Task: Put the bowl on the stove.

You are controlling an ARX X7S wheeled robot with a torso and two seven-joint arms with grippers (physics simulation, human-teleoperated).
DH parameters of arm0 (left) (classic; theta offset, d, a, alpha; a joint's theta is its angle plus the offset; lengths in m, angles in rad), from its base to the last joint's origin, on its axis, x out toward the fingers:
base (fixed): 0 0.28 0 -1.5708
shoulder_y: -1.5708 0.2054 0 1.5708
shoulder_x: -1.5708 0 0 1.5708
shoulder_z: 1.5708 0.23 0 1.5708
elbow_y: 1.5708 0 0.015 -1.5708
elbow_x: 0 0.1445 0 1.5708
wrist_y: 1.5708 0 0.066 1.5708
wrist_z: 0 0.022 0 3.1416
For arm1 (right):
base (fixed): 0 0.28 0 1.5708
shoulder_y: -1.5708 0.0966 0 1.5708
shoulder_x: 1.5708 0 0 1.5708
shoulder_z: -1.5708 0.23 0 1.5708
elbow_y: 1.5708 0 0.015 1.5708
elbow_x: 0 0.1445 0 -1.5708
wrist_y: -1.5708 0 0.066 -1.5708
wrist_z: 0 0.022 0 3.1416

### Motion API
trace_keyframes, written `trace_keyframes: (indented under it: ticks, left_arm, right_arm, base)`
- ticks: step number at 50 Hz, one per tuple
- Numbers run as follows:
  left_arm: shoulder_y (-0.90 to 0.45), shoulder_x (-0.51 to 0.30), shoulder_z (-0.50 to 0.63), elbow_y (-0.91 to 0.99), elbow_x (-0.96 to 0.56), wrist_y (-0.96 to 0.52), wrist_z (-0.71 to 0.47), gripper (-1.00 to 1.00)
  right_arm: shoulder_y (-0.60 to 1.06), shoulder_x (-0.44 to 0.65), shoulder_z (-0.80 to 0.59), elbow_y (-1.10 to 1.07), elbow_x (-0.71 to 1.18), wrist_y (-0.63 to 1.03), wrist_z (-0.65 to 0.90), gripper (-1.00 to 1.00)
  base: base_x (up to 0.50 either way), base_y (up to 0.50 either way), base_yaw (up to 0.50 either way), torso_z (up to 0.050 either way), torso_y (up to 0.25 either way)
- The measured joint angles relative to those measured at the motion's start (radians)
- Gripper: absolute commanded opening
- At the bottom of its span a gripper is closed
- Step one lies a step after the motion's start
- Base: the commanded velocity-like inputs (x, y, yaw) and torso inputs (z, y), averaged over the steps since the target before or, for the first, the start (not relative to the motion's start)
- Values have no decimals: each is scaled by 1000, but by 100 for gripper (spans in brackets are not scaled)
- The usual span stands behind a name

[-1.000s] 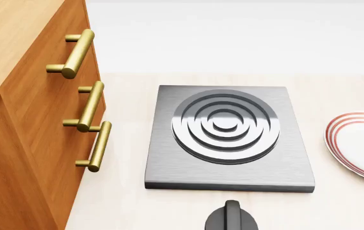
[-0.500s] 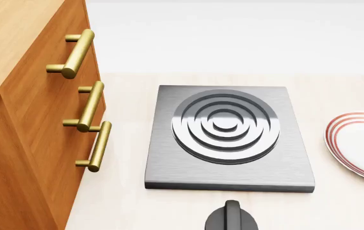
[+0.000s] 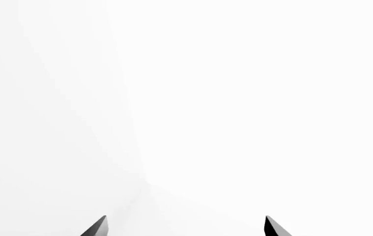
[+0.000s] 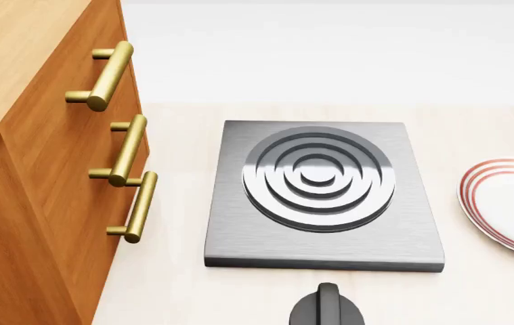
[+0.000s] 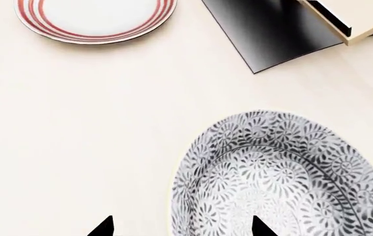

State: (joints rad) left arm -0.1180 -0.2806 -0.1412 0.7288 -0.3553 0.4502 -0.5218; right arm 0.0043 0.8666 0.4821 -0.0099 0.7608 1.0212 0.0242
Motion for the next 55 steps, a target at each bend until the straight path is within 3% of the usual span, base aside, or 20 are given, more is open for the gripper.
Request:
trace_keyframes:
  ticks: [26, 27, 55]
  left_arm:
    - [3, -9, 8, 4, 4, 4, -9, 100]
    - [3, -9, 8, 4, 4, 4, -9, 100]
    - [6, -17, 15, 1, 6, 12, -17, 100]
  right_arm:
    - [60, -16, -58, 66, -32, -27, 20, 100]
    - [59, -17, -60, 66, -34, -29, 21, -100]
    - [-4, -38, -20, 42, -32, -89, 21, -100]
  base:
    - [0, 0, 0, 0, 0]
    - [0, 0, 0, 0, 0]
    - [0, 0, 0, 0, 0]
